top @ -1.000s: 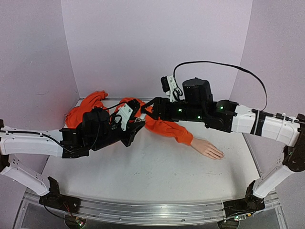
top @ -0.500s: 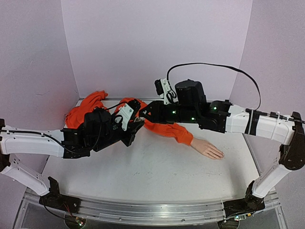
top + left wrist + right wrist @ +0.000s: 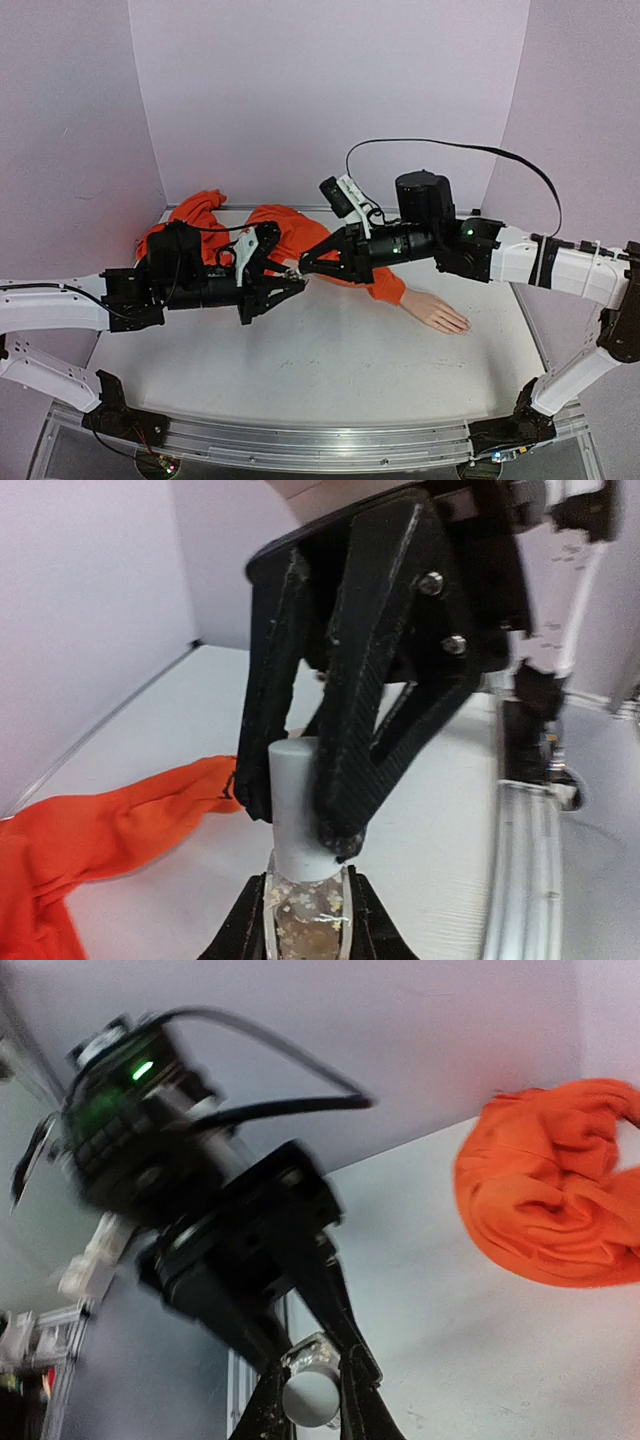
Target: Paint the nails
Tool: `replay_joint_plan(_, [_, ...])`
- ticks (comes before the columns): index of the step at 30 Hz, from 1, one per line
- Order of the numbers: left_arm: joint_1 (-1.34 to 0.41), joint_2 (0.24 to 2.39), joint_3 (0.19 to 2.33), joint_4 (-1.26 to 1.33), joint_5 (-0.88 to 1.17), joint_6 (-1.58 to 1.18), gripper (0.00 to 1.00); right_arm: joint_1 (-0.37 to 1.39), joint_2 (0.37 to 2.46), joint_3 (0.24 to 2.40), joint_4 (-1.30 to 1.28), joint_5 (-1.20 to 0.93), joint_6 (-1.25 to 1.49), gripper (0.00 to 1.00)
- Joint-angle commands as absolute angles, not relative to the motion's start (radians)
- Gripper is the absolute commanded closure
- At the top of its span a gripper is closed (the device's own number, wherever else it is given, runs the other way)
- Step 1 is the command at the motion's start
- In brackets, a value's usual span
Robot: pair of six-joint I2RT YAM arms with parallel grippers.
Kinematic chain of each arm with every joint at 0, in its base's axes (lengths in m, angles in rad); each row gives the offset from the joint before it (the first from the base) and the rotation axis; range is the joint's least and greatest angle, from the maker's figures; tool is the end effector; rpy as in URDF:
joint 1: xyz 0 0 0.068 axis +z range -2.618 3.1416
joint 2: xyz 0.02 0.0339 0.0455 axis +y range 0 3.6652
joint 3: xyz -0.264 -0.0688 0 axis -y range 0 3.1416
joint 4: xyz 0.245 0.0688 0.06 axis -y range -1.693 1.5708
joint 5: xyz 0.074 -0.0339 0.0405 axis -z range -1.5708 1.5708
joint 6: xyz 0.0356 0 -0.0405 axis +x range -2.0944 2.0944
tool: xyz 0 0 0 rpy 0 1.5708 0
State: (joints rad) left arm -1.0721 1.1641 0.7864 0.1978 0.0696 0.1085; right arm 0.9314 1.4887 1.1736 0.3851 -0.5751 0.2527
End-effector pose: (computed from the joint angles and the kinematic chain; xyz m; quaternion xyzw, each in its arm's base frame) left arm 0.1285 -0.2411 0.3018 0.4456 0.6250 -0.3204 0.5551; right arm 0.1954 0.2952 0.3650 -0.4133 0.5476 0.5519 0.4741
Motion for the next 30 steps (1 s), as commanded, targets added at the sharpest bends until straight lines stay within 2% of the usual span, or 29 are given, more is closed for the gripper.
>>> replay_joint_plan(1, [-0.975,1.087,0.828,0.282,0.753,0.011,1.00,0.961,1.487,1.252,0.239,-0.961,-0.072,1.00])
replay_joint_plan(5, [-0.969,1.070,0.823,0.261,0.684,0.018,1.00,0.967,1.448,1.230,0.258,-0.838,-0.021,0.99])
replay_joint_plan(7, [-0.969,1.071,0.821,0.259,0.583,0.031,1.00,0.967,1.408,1.216,0.287,-0.653,0.075,0.56])
replay_joint_plan(8, [-0.972,1.073,0.821,0.258,0.476,0.030,1.00,0.966,1.377,1.212,0.297,-0.534,0.124,0.39])
replay_joint_plan(9, [-0.973,1.078,0.820,0.257,0.411,0.033,1.00,0.968,1.363,1.209,0.299,-0.408,0.179,0.27])
replay_joint_plan(10, [-0.979,1.084,0.819,0.255,0.271,0.040,1.00,0.968,1.345,1.206,0.299,-0.322,0.238,0.20])
replay_joint_plan(11, [-0.989,1.093,0.818,0.255,0.153,0.047,1.00,0.967,1.339,1.208,0.298,-0.261,0.282,0.17])
replay_joint_plan(15, [-1.037,1.140,0.834,0.260,-0.191,0.091,1.00,0.967,1.363,1.216,0.303,-0.126,0.491,0.16])
replay_joint_plan(19, [-1.042,1.168,0.840,0.310,-0.233,0.065,1.00,0.975,1.427,1.248,0.331,-0.097,0.567,0.23])
replay_joint_plan(28, [-1.058,1.204,0.847,0.335,-0.229,0.048,1.00,1.005,1.551,1.347,0.378,-0.127,0.565,0.32])
replay_joint_plan(30, [-1.060,1.203,0.843,0.337,-0.221,0.048,1.00,1.005,1.565,1.359,0.379,-0.130,0.560,0.36])
